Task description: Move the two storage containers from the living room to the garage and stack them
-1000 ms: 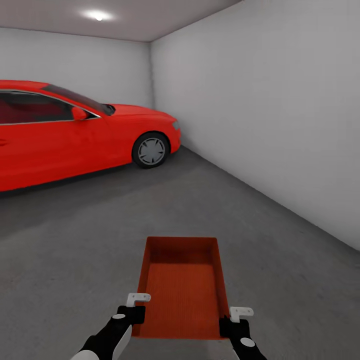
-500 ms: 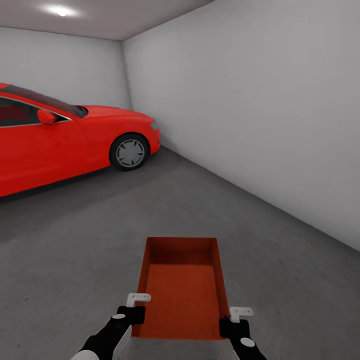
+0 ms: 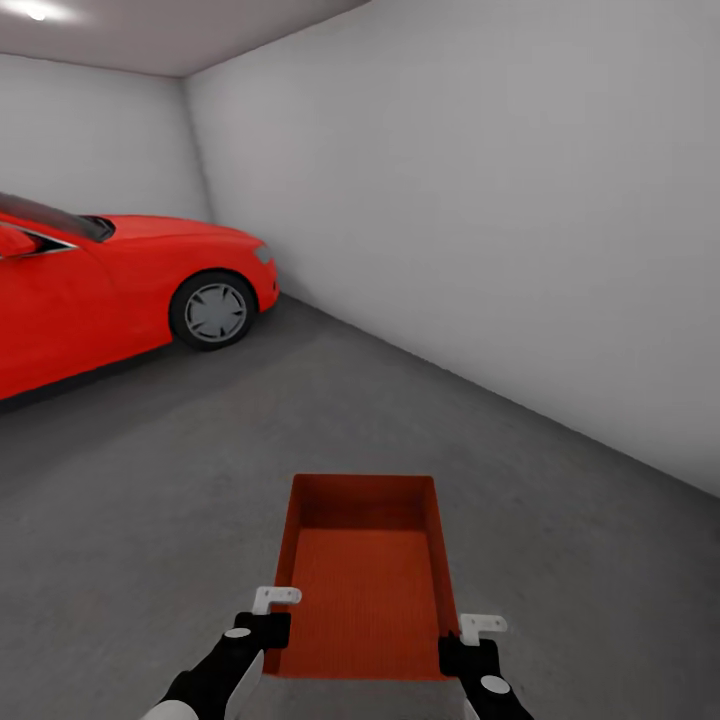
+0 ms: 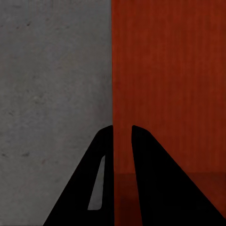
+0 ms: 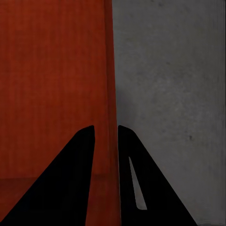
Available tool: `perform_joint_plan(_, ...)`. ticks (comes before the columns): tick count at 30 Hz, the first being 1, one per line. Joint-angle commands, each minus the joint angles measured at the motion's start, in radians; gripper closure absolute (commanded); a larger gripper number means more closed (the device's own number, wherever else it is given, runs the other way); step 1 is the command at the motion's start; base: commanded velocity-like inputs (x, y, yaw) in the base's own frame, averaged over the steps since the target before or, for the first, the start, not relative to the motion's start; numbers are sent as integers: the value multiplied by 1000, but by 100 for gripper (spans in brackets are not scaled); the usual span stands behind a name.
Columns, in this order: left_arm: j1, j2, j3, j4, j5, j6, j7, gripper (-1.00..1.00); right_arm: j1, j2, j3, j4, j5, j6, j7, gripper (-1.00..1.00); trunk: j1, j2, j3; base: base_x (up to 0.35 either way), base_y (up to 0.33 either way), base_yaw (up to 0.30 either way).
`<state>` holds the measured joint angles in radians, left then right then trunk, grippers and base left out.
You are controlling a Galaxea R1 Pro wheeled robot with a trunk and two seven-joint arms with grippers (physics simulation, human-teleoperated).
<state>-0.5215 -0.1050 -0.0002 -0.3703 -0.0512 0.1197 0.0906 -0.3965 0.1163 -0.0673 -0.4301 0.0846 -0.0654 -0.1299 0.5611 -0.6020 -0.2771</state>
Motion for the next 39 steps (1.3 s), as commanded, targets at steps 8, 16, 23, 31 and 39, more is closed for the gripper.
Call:
perform_joint_plan(8, 0, -32, -14, -6, -1, 9, -37, 100, -1, 2, -14, 4, 3, 17, -14, 100, 0, -1, -1, 0, 0, -279)
perform_joint_plan(16, 0, -32, -15, -6, -1, 13, -36, 100, -1, 2, -13, 4, 3, 17, -14, 100, 0, -1, -1, 116, 30, -279)
perform_joint_plan(23, 0, -32, -15, -6, -1, 14, -34, 100, -1, 2, -13, 4, 3, 17, -14, 100, 0, -1, -1, 310, 92, -279)
perform_joint_plan(31, 0, -32, -15, -6, -1, 15, -36, 100, -1, 2, -13, 4, 3, 17, -14, 100, 0, -1, -1, 324, 96, -95)
perform_joint_plan(39, 0, -32, -14, -6, -1, 15, -38, 100, -1, 2, -12, 4, 3, 17, -14, 100, 0, -1, -1, 326, 96, -1)
